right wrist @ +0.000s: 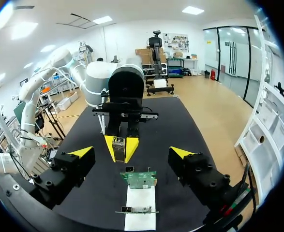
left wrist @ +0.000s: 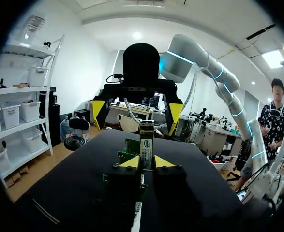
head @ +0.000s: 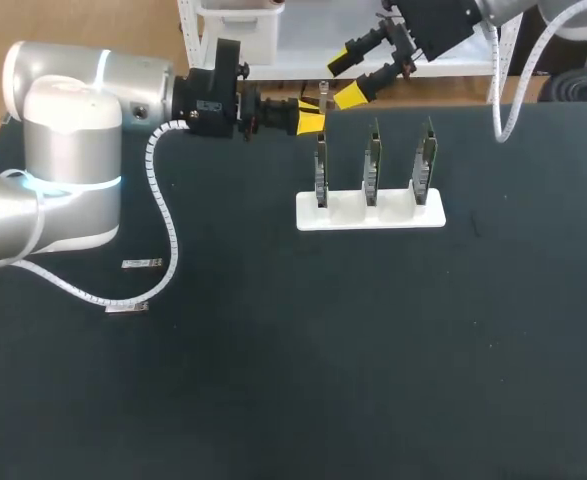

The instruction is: Pick up the optical module with the left hand, and insert it into the network port with the right hand.

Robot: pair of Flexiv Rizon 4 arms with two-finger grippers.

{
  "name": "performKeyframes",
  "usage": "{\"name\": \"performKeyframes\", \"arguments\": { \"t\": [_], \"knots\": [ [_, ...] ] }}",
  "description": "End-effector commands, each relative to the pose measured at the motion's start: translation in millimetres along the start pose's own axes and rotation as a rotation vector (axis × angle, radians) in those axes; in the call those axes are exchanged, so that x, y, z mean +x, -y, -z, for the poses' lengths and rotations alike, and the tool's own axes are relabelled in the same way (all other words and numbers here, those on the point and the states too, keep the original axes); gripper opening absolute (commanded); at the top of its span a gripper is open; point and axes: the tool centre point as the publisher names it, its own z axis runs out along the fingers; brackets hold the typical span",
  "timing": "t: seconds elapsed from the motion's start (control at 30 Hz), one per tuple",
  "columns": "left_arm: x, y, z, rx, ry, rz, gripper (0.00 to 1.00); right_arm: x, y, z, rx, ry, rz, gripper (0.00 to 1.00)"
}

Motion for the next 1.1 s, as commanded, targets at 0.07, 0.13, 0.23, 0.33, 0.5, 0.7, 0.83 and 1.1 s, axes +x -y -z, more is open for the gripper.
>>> {"name": "performKeyframes", "arguments": {
  "t": [0.07, 0.13, 0.23, 0.33, 0.5, 0.7, 0.83, 1.1],
  "knots": [
    [0.1, 0.9, 0.5, -0.002, 0.001, 0.0, 0.0, 1.4, -1.7, -5.0, -0.012, 0.008, -0.006, 1.0],
    [0.1, 0.9, 0.5, -0.002, 0.001, 0.0, 0.0, 1.5, -2.4, -6.6, -0.022, 0.015, -0.011, 1.0],
    [0.1, 0.9, 0.5, -0.002, 0.001, 0.0, 0.0, 2.0, -3.1, -7.9, -0.031, 0.017, -0.016, 1.0],
    [0.1, 0.9, 0.5, -0.002, 0.001, 0.0, 0.0, 2.0, -3.3, -7.9, -0.032, 0.019, -0.018, 1.0],
    [0.1, 0.9, 0.5, -0.002, 0.001, 0.0, 0.0, 1.2, -2.7, -7.1, -0.033, 0.021, -0.015, 1.0],
    [0.1, 0.9, 0.5, -0.002, 0.001, 0.0, 0.0, -0.5, -2.3, -11.6, -0.057, 0.015, -0.011, 1.0],
    [0.1, 0.9, 0.5, -0.002, 0.001, 0.0, 0.0, -2.1, -2.0, -13.2, -0.061, 0.013, -0.007, 1.0],
    [0.1, 0.9, 0.5, -0.002, 0.001, 0.0, 0.0, -5.3, -1.8, -17.2, -0.053, 0.008, -0.007, 1.0]
  ]
}}
